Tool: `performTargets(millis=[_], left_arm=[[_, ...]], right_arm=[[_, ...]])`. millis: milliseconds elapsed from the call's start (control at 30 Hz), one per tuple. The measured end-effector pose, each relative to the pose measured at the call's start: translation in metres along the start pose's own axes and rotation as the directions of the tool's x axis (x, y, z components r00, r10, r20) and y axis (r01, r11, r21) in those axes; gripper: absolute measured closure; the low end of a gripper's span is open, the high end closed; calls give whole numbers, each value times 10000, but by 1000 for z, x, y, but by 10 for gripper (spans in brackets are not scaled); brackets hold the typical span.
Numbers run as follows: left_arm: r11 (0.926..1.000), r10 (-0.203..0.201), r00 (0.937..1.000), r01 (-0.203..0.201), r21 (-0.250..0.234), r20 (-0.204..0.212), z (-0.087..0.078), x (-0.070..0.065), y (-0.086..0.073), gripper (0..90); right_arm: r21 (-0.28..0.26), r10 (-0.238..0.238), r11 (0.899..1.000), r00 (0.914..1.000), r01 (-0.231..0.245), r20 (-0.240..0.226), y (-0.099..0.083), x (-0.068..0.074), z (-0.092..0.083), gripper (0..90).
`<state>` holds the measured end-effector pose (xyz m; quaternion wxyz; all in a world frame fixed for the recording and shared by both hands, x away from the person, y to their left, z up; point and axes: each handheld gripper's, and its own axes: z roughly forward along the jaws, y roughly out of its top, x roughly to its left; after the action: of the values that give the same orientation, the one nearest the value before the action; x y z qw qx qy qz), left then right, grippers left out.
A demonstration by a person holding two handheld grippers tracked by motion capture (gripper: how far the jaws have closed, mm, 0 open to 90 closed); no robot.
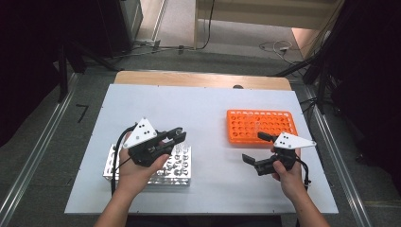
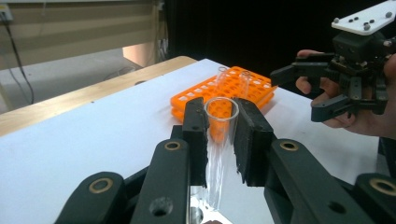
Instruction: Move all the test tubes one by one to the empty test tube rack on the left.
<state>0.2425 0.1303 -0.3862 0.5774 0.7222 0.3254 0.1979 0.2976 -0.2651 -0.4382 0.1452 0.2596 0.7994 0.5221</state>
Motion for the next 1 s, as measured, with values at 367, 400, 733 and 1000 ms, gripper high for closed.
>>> performTargets(millis=[367, 400, 733, 1000], left_arm=[[9996, -246, 9986, 238, -158, -478, -20, 18, -2, 761], [9997, -223, 9984, 216, -133, -528, -20, 18, -2, 761], [9993, -302, 9967, 319, 214, -751, -16, 27, -14, 761], [9972, -447, 9957, 493, 553, -817, -9, 32, -25, 761]], right_arm=[[4, 213, 9998, 9993, -213, 300, -4, -11, -4, 0], [5, 201, 9998, 9993, -201, 305, -5, -11, -4, 0], [15, 303, 9995, 9988, -304, 377, -6, -15, -6, 0], [3, 354, 9994, 9986, -355, 386, -7, -17, -7, 0]])
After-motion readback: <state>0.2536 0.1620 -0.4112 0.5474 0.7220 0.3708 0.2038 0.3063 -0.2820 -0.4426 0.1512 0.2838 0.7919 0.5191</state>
